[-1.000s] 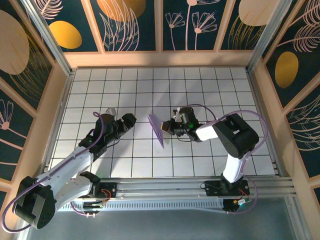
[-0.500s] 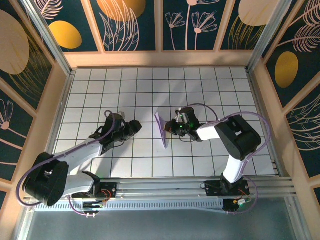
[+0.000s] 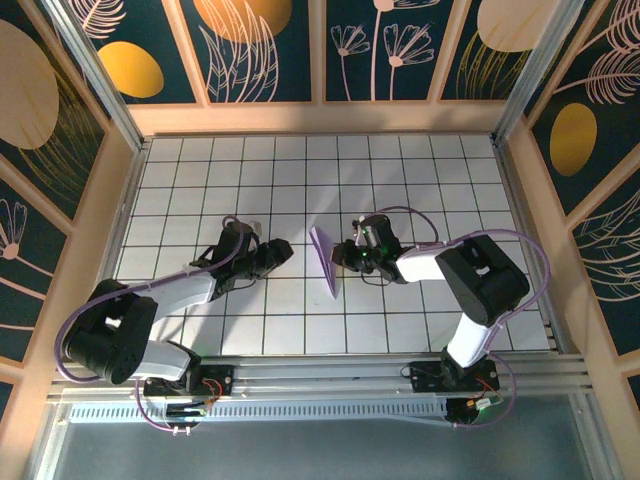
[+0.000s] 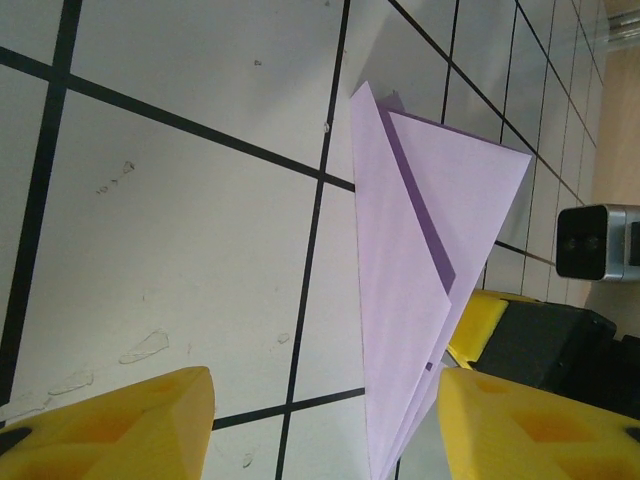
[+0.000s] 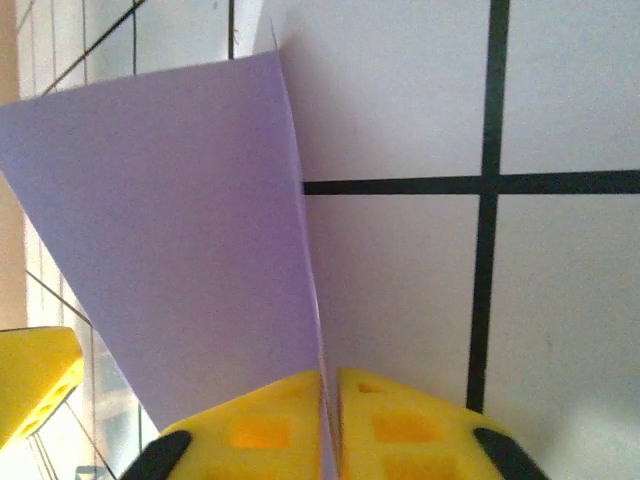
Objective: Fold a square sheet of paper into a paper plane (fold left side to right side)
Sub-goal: Pick up the paper plane at the center of the table.
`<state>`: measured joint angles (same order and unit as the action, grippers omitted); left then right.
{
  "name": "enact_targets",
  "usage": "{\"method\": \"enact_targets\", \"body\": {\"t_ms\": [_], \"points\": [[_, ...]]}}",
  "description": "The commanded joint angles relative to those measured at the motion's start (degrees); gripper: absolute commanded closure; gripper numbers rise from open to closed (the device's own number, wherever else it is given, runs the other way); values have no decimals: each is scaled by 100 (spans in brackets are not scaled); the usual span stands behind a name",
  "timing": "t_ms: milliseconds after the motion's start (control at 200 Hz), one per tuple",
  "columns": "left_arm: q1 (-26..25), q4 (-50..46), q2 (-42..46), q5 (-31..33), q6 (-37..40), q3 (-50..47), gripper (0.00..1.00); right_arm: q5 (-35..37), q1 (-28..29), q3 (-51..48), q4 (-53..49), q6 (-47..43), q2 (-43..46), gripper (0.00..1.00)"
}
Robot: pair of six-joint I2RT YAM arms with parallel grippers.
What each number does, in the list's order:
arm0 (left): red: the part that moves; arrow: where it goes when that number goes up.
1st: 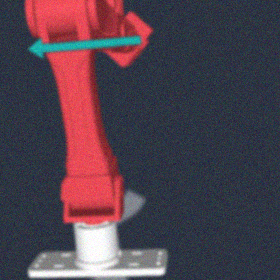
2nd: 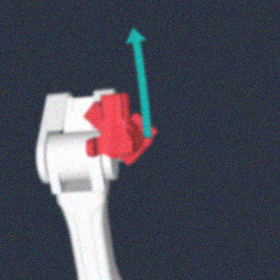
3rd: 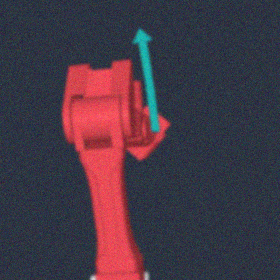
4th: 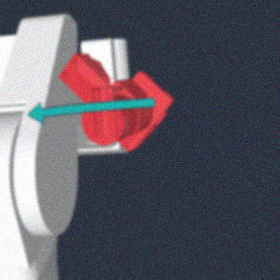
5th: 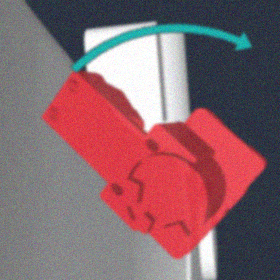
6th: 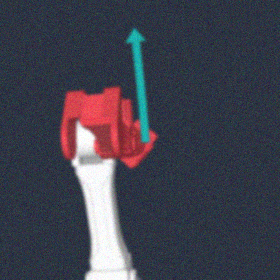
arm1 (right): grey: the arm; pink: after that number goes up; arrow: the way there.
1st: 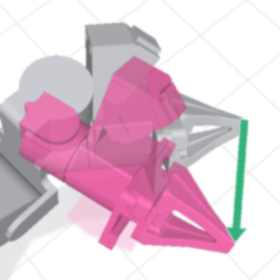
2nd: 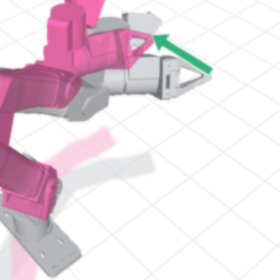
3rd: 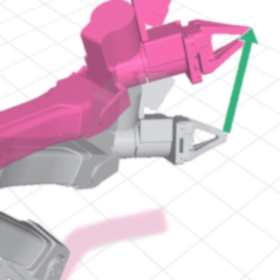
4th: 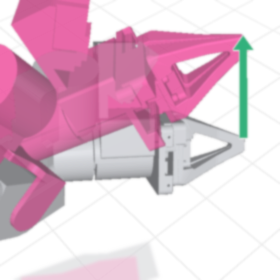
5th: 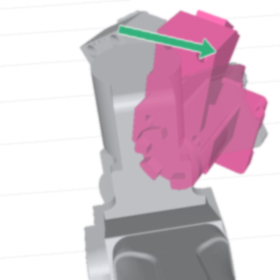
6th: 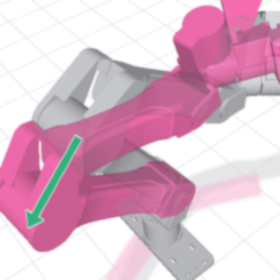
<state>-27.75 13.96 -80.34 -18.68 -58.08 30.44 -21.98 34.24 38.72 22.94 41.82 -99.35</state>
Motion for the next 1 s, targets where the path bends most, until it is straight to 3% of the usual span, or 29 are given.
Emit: {"method": "enact_targets", "body": {"t_ms": [0,540,846,996], "points": [[-11,220,-85,-110,65,137,39,217,13,21,-299,-241,139,83],[-13,109,-6,-3,89,178,38,811,9,288,-1429,-693,731,68],[-13,-400,877,1033,249,-22,30,1337,419,1336,-3889,-1446,1233,59],[-11,-448,958,1031,235,-75,29,1241,768,1896,-4406,-1473,839,58]]}}
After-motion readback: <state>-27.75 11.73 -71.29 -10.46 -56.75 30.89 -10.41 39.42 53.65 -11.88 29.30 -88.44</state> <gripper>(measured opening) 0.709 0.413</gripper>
